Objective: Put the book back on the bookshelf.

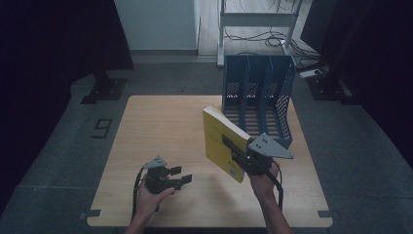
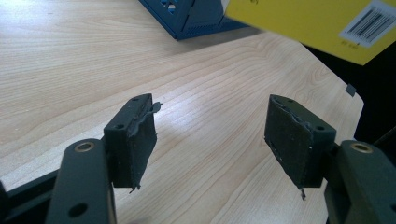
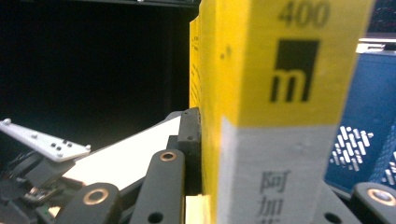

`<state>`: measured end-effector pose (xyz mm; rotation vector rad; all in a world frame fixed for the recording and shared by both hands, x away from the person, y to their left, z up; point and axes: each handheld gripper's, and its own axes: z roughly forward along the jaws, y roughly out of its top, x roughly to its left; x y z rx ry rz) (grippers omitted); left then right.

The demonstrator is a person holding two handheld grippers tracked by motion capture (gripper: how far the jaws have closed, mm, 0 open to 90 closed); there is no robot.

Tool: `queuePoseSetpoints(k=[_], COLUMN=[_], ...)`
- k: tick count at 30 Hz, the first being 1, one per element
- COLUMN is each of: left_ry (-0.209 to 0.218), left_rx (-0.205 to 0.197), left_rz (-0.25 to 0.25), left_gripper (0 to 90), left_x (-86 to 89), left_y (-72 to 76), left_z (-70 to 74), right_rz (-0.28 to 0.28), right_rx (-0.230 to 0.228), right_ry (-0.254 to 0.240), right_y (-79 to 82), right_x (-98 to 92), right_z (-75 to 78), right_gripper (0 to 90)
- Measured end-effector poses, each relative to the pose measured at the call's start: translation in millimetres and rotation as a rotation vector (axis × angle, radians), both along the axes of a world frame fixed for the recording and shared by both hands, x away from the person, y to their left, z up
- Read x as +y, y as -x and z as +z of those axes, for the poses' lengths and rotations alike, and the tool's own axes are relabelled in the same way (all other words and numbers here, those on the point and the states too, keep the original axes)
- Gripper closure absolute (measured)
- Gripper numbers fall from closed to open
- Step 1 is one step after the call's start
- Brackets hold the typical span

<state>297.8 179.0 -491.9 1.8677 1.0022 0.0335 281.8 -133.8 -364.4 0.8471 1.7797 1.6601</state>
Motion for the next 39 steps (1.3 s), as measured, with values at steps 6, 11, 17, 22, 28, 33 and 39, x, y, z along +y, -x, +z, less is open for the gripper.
queuePoseSetpoints(k=[6,11,17,22,28,33,39], left_ry=[0.004,0.007,0.002,0.001,0.007,0.004,0.000], left_rx=[-0.001,0.000,0.003,0.004,0.004,0.008,0.013], left_rz=[0.002,0.010,0.004,0.004,0.013,0.009,0.003], left_gripper=[33.6,33.6,33.6,33.6,33.6,33.6,33.5], left_x=[1.6,3.5,2.7,3.1,4.0,3.7,2.3], left_y=[0.1,-0.6,-0.9,-1.0,-0.8,-1.2,-1.1], left_z=[0.6,0.7,0.0,-0.1,0.5,0.0,-0.6], right_rz=[-0.036,-0.042,-0.050,-0.068,-0.082,-0.093,-0.125], right_rx=[0.004,-0.017,-0.026,-0.053,-0.048,-0.041,-0.032], right_ry=[-0.018,-0.021,-0.011,-0.018,-0.012,-0.013,-0.009], right_y=[-4.8,-6.4,-8.4,-8.8,-15.0,-20.9,-27.4], right_x=[0.2,0.8,0.0,-1.6,-3.4,-5.6,-8.0], right_z=[4.1,6.7,13.6,19.0,22.7,23.4,24.1], right_gripper=[74.3,74.3,74.3,74.3,74.3,74.3,74.3])
